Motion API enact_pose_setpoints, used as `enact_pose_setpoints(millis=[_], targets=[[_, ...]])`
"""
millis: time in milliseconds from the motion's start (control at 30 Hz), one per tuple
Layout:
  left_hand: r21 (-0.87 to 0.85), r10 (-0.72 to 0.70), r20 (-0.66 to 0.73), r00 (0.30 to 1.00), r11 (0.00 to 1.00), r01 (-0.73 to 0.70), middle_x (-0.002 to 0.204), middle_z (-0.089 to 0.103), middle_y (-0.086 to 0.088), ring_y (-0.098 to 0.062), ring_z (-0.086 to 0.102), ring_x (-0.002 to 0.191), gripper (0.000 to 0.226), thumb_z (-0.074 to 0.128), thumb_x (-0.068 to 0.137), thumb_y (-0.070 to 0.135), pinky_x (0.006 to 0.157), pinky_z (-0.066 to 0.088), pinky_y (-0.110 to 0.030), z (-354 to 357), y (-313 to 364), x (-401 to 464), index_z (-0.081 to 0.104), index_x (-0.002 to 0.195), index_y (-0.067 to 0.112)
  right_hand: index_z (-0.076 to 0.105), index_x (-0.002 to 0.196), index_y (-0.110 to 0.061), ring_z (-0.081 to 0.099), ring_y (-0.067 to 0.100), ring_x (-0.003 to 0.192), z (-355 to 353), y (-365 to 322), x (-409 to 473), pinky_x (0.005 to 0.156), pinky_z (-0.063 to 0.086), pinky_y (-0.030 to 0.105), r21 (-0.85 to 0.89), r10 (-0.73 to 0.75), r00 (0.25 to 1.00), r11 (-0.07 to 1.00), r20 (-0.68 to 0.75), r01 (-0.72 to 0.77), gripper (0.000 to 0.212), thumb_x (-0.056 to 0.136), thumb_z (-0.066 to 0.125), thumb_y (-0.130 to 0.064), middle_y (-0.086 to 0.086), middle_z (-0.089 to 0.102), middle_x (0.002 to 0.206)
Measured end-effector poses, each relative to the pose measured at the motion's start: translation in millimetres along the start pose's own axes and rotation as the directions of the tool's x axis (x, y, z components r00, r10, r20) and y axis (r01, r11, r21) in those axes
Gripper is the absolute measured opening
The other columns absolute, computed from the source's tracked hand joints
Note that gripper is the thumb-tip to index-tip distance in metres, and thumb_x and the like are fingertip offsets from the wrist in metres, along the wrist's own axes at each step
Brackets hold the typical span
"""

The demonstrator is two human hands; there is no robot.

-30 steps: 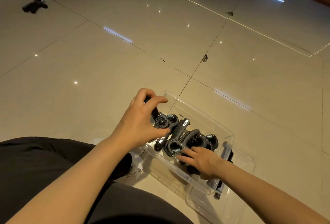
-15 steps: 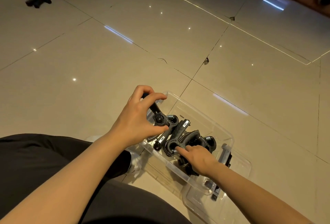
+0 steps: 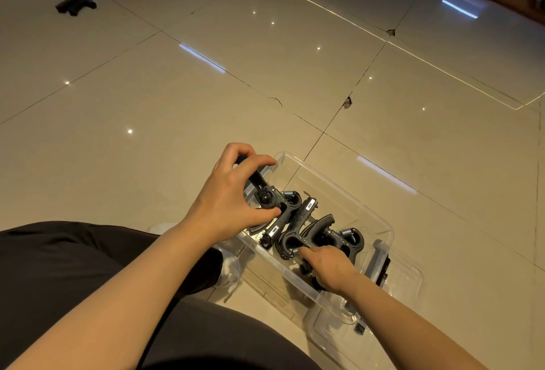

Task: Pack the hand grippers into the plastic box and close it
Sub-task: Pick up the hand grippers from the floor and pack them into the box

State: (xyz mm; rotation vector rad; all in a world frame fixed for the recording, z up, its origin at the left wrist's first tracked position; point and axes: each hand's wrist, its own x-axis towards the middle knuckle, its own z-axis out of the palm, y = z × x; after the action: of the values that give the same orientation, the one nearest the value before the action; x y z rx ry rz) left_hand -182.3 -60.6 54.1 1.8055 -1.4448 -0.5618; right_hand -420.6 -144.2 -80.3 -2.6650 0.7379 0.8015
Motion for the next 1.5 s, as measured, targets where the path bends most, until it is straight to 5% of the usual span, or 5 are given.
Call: enact_pose_setpoints(millis=[233,333,500,1067,1500], targets=[[-0.083,0.051,-0.028,0.998,0.995,-0.053,0.111,0.036,0.01,0.003,0.044,0.105,0.059,0.08,0.055,0.042,0.089,0.04,-0.009,-4,8,-2,0.055,0.107,0.028,0.045,0.132,-0.024,0.052,0.016,0.111,-12,-8,-15,0.084,0.044,0.028,0.36,0.164,0.959,0.93,-0.233,-0.072,0.042,0.091,0.054,-0.026,-0.004,0.051,0.126],[-0.135,0.084,-0.072,0.994,0.986,-0.093,0.116,0.036,0.011,0.005,0.045,0.105,0.06,0.086,0.055,0.031,0.088,0.036,-0.002,-5,15,-4,0.052,0.104,0.025,0.051,0.128,-0.025,0.048,0.002,0.111,-61,-32,-34,0.09,0.042,0.018,0.559,0.281,0.751,0.818,-0.597,0.138,0.041,0.089,0.06,-0.033,-0.014,0.051,0.121],[-0.158,0.096,-0.065,0.993,0.982,-0.105,0.114,0.037,0.007,0.007,0.044,0.109,0.062,0.075,0.059,0.042,0.09,0.036,-0.003,-3,19,-3,0.051,0.114,0.026,0.054,0.119,-0.015,0.051,0.012,0.107,-105,-57,-38,0.094,0.04,0.022,0.314,0.172,0.404,0.895,-0.898,0.317,0.037,0.085,0.061,-0.028,0.003,0.058,0.115],[0.097,0.021,0.32,0.947,0.994,-0.055,0.129,0.025,0.014,-0.008,0.036,0.121,0.089,0.079,0.059,0.056,0.099,0.042,-0.03,7,-11,-2,0.035,0.136,0.041,0.049,0.116,-0.029,0.056,0.01,0.094,-78,-36,-29,0.08,0.045,0.028,0.283,-0.083,0.753,0.895,-0.653,0.344,0.029,0.088,0.056,-0.026,-0.011,0.062,0.101],[0.363,-0.164,0.319,0.934,0.931,0.04,0.151,0.02,0.007,-0.014,0.021,0.137,0.083,0.066,0.077,0.052,0.108,0.027,-0.03,6,-33,2,0.024,0.145,0.032,0.058,0.111,-0.015,0.064,0.027,0.081,-62,28,69,0.071,0.05,0.034,-0.39,-0.505,0.829,0.832,-0.24,0.394,0.055,0.062,0.079,-0.003,0.006,0.067,0.092]])
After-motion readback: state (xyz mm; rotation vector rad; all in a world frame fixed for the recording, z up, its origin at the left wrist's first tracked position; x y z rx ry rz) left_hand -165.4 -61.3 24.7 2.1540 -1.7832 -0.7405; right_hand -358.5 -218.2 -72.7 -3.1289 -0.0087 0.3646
